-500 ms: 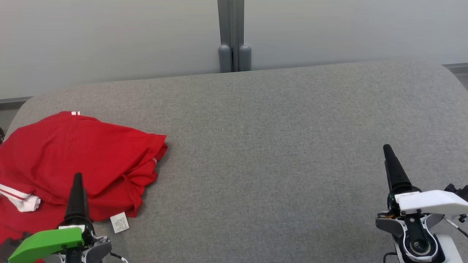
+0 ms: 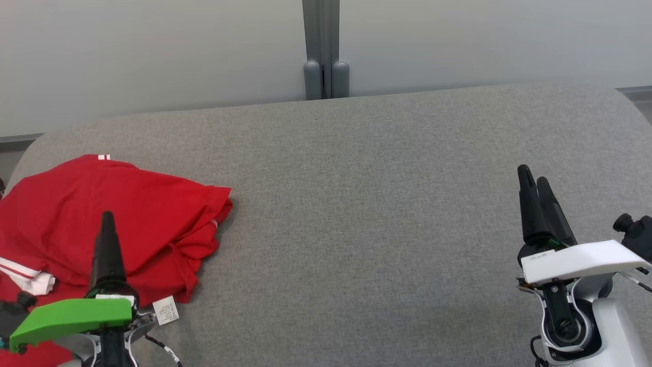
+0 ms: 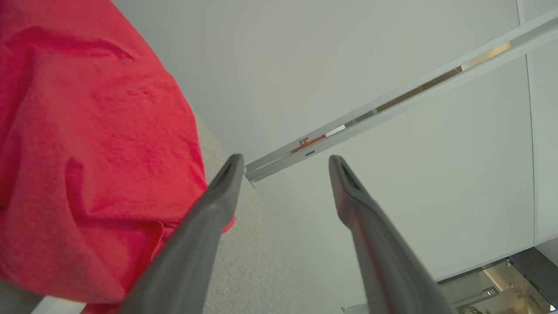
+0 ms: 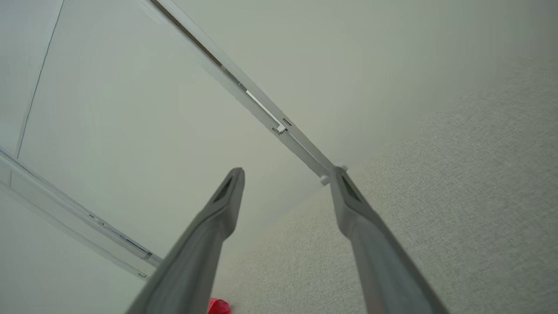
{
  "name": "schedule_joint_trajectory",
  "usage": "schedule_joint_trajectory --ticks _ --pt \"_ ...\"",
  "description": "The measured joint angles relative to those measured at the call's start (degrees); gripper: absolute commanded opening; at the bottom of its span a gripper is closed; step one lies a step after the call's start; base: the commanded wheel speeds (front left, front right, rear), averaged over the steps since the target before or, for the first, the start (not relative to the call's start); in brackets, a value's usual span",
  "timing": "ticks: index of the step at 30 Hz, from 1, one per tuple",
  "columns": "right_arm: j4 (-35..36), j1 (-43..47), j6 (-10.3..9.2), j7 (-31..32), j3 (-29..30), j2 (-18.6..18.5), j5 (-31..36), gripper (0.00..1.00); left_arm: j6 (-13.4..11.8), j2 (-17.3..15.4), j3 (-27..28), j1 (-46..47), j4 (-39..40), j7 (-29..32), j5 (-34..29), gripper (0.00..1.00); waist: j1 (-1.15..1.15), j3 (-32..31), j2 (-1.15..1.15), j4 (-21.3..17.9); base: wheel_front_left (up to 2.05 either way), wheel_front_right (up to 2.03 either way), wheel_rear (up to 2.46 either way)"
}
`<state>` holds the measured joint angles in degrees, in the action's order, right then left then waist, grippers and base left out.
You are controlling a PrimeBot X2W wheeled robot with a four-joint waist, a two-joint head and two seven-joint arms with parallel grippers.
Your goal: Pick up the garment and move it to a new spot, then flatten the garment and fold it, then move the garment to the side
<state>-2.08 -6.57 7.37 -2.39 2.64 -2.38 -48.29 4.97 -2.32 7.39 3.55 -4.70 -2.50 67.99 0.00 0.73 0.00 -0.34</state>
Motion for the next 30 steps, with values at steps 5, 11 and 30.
schedule_joint_trajectory --ticks 5,11,30 --pt "0.71 -0.02 0.0 -1.05 -2.0 -0.46 6.87 1.0 -1.55 -0.02 -3.47 -0.1 3.07 -1.12 -7.32 1.0 0.0 0.09 0.0 -0.02 0.0 0.0 0.0" --pt "1.2 -0.1 0.0 -2.22 -4.24 -1.43 14.32 1.0 -2.83 -0.05 -7.27 -0.31 4.38 -2.2 -16.99 1.0 0.0 0.24 0.0 -0.12 0.0 0.0 0.0" --pt "0.97 -0.28 0.02 -5.33 -5.88 -1.2 33.7 1.0 -7.61 -1.89 -17.22 -0.85 0.89 -5.24 -39.36 1.0 0.0 0.25 0.0 -0.55 0.0 0.0 0.0"
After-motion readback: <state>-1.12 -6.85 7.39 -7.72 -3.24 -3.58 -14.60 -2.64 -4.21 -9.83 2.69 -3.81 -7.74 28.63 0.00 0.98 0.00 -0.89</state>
